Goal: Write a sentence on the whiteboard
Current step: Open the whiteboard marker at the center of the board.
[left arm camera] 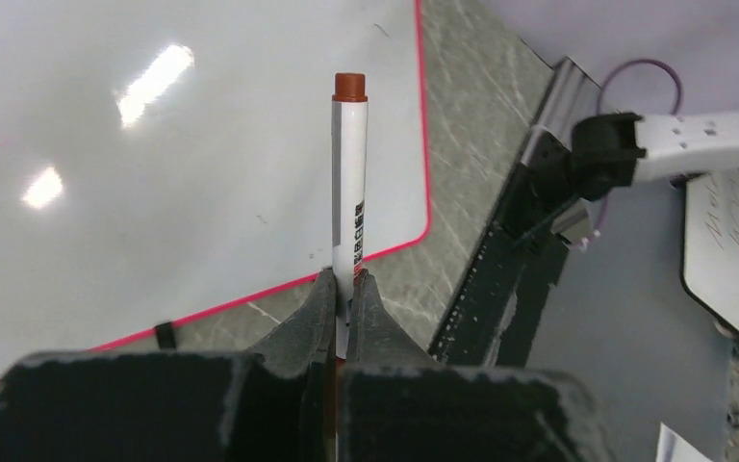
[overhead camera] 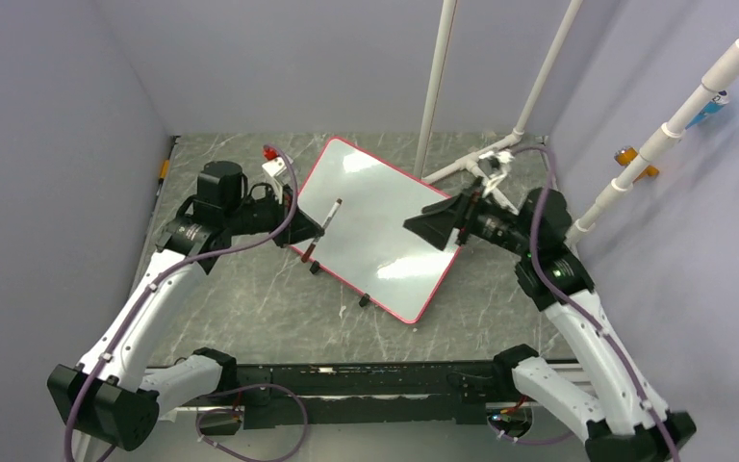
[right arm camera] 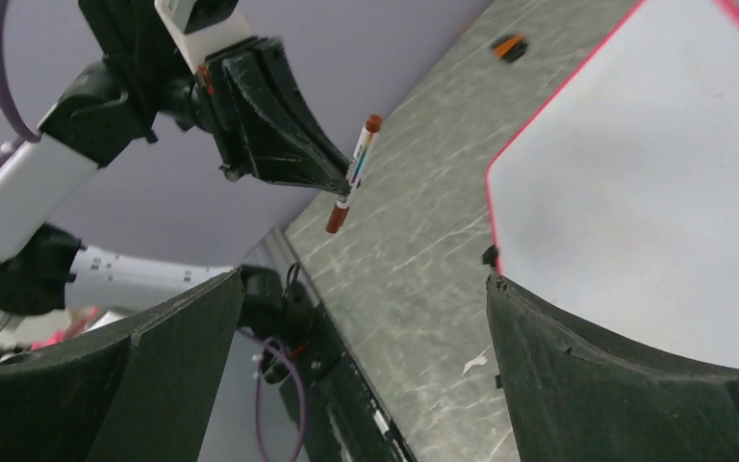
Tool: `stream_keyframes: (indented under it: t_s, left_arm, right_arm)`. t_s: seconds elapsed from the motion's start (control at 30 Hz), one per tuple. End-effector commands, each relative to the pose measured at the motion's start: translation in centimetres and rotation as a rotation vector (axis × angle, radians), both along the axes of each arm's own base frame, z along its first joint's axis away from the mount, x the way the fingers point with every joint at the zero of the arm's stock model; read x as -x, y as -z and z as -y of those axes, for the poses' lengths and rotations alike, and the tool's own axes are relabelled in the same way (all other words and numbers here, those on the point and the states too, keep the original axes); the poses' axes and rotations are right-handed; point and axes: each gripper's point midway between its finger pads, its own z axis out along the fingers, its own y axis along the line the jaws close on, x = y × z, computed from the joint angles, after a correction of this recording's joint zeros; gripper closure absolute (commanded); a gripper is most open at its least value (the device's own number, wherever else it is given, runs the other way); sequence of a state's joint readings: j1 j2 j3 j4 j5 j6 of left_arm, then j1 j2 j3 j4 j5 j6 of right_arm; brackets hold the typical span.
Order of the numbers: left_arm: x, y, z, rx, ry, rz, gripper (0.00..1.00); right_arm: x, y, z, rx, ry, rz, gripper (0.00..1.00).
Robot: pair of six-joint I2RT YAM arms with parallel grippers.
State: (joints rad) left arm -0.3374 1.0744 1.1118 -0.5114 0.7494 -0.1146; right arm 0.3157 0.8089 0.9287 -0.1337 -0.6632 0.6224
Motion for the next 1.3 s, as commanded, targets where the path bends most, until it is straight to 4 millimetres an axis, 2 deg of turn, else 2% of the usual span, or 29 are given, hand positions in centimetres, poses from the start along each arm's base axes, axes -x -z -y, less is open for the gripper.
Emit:
stream_keyframes:
  t_s: [0.0,0.17,0.47,0.8,1.07,1.17,1.27]
  left_arm:
    - [2.5,-1.4,1.6,0.087,0.201,0.062,1.00]
    - [3.2,-1.4,1.8,0.106,0.234,0.067,1.00]
    - [4.4,-1.1,2.4,0.114,0.297,0.067,1.00]
    - [4.8,-0.9,2.7,0.107,0.320,0.064,1.00]
    - [5.1,-0.7,2.7,0.099,0.322,0.066,1.00]
    - [5.3,-0.6,2.7,0.097,0.327,0.066,1.00]
    - [5.4,-0.5,2.7,0.092,0.328,0.067,1.00]
  right_arm:
    - [0.4,-1.0,-3.3,0.050,-0.143,0.052,0.00]
    - [0.0,-0.9,-5.6,0.048,-0.219,0.050,0.02]
    - [-1.6,1.1,-9.2,0.120,-0.287,-0.025,0.14]
    - [-1.0,2.7,-12.5,0.158,-0.380,-0.077,0.27]
    - [0.0,3.8,-15.0,0.169,-0.441,-0.112,0.47]
    - [0.2,4.1,-15.5,0.172,-0.450,-0.114,0.51]
    - [0.5,4.1,-15.8,0.172,-0.456,-0.115,0.60]
